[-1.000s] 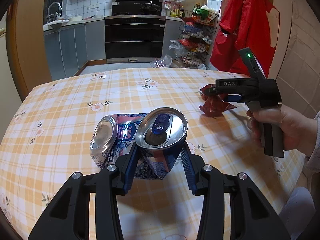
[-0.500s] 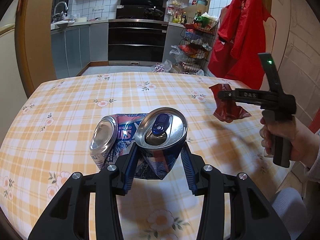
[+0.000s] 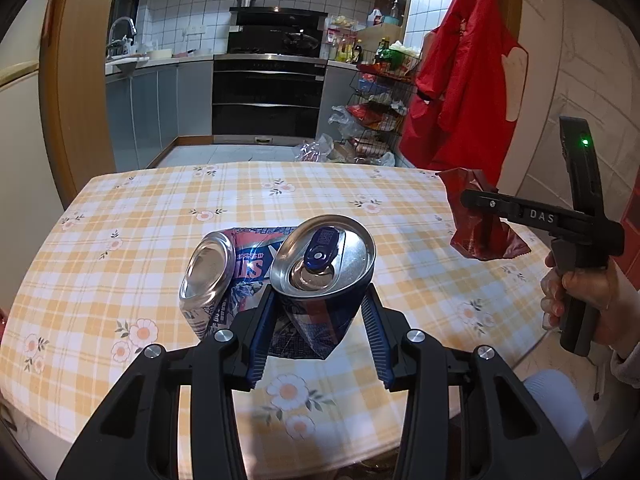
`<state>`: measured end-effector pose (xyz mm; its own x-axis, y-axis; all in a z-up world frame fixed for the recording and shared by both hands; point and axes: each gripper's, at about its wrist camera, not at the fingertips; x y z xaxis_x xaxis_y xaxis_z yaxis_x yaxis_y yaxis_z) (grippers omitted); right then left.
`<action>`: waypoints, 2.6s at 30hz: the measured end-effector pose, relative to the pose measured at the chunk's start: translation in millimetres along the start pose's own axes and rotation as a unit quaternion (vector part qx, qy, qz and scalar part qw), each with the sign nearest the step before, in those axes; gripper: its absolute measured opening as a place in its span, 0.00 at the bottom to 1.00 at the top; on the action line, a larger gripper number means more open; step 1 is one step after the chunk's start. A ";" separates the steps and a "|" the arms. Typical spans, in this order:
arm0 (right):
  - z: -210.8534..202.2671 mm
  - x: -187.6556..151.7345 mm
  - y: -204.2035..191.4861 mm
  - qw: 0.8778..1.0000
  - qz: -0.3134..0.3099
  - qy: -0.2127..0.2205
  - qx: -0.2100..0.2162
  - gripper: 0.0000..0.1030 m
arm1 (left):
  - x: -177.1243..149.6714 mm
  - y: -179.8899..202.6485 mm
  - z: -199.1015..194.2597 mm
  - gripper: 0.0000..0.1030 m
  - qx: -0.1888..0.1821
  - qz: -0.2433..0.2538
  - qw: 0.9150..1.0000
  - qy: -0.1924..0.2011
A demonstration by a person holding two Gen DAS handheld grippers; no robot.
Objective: Collect trash
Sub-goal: 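Lower the red bag into the bin and open the right gripper while the left holds the cans, then lower the crushed cans into the bin and open the left gripper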
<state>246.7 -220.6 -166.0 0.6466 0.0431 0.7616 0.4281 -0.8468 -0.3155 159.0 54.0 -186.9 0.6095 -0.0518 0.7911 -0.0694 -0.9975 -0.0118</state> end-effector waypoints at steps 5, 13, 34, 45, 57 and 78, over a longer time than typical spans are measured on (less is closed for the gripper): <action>-29.3 -12.2 -21.5 1.000 -0.023 0.008 0.004 0.71 | -5.2 4.4 -20.5 0.40 -0.005 -0.001 1.000 0.002; -77.2 -43.6 -50.3 0.999 -0.037 0.018 0.024 0.71 | -18.8 10.7 -59.0 0.40 -0.014 -0.009 1.000 0.003; -125.8 -143.4 -87.5 0.995 -0.018 -0.051 0.082 0.85 | -81.2 25.8 -137.9 0.40 -0.030 -0.023 0.999 -0.012; -147.2 -125.7 -76.7 0.999 -0.009 -0.001 0.045 0.94 | -90.5 40.9 -136.8 0.41 -0.053 -0.004 0.998 -0.027; -153.6 -123.3 -48.6 1.000 0.015 0.008 0.019 0.94 | -96.7 72.9 -117.4 0.44 -0.110 0.035 0.992 -0.054; -151.9 -112.5 -67.5 0.999 -0.023 -0.008 -0.023 0.94 | -75.3 35.2 -122.6 0.92 0.018 -0.001 1.000 -0.016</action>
<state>49.2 -248.8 -144.4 0.6373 0.0903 0.7653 0.4284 -0.8670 -0.2545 13.9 28.6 -171.9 0.6347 -0.0501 0.7711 -0.0389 -0.9987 -0.0328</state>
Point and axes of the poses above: each gripper's, at about its wrist camera, not at the fingertips, and z roughly the way its jaws point, y to its right, x to its top, and after that the axes turned 14 degrees about x, right-handed
